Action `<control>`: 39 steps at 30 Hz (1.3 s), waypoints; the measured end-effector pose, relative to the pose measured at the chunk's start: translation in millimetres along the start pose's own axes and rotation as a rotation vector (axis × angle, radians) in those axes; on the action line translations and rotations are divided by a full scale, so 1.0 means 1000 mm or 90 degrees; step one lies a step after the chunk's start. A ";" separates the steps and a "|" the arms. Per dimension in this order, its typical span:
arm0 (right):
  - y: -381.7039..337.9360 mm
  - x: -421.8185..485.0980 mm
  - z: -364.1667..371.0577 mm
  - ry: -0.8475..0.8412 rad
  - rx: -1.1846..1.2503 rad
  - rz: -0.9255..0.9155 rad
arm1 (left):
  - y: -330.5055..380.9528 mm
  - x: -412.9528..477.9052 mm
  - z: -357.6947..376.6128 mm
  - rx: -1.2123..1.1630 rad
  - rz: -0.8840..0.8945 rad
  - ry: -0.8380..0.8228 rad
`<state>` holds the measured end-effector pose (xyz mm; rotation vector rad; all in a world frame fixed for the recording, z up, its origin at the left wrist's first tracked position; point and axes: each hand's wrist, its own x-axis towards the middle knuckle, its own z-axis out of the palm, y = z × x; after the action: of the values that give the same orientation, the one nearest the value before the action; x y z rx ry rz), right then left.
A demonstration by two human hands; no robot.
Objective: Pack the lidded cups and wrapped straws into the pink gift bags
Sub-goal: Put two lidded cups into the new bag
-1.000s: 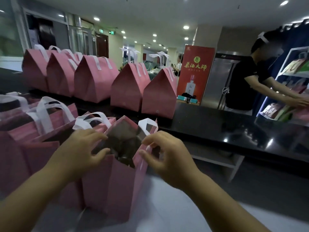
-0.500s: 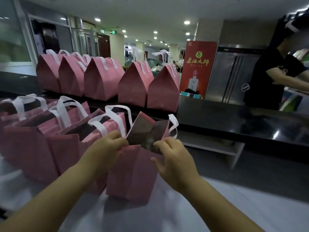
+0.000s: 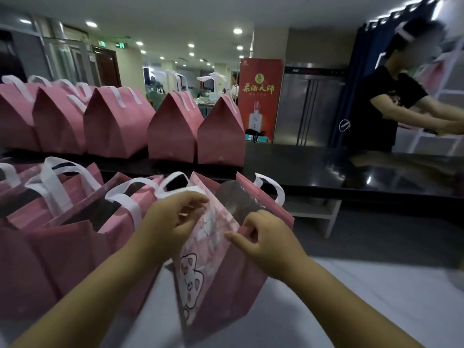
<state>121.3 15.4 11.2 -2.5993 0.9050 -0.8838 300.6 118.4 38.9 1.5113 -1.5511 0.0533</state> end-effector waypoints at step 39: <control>0.340 -0.139 -0.237 0.165 -0.037 0.237 | 0.165 0.031 0.307 -0.014 0.006 -0.015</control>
<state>-274.9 -168.6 -6.8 -2.2782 1.4444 -1.1091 0.6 -51.1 -22.9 1.4923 -1.5735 0.0242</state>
